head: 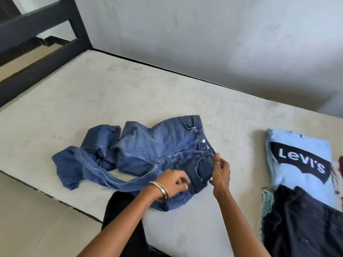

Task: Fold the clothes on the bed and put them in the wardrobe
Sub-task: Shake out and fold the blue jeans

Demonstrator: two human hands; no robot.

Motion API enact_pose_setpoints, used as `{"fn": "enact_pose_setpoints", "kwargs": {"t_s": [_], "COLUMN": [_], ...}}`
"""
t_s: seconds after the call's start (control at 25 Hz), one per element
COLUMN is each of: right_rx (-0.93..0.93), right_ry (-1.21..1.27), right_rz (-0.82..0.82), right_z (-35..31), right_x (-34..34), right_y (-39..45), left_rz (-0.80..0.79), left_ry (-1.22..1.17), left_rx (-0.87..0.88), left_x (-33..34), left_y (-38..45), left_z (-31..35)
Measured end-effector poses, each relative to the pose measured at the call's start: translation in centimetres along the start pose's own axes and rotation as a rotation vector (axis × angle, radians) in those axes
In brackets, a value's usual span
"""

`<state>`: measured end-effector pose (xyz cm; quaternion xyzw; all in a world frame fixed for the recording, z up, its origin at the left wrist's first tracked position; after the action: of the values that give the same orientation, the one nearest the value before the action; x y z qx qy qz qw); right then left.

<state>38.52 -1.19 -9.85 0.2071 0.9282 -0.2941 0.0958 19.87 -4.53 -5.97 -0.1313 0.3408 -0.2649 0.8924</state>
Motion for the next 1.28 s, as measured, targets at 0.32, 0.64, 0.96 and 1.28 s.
{"fn": "enact_pose_setpoints", "kwargs": {"t_s": [0.32, 0.64, 0.96, 1.28], "right_rx": [0.021, 0.213, 0.049, 0.123], "right_ry": [0.128, -0.307, -0.078, 0.155], "right_rz": [0.101, 0.366, 0.344, 0.296], "right_z": [0.1, 5.2, 10.8, 10.7], "right_x": [-2.1, -14.3, -12.7, -12.7], "right_y": [4.2, 7.8, 9.0, 10.7], "left_rz": [0.449, 0.41, 0.213, 0.037], "left_ry": [-0.048, 0.201, 0.57, -0.001], "left_rx": [-0.11, 0.029, -0.2, -0.312], "left_x": [-6.9, -7.9, -2.9, -5.2], "left_y": [4.0, 15.0, 30.2, 30.9], "left_z": [-3.2, -1.0, 0.4, 3.3]}}
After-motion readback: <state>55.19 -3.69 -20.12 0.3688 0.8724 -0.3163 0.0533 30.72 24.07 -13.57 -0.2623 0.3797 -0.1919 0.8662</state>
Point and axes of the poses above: each hand's wrist, its own y-axis towards the middle knuckle, its own x-axis out of the palm, z = x × y, the point moved 4 cm from there along y, towards the middle knuckle, and after that the axes turned 4 degrees about -y, right-handed, at the moved point
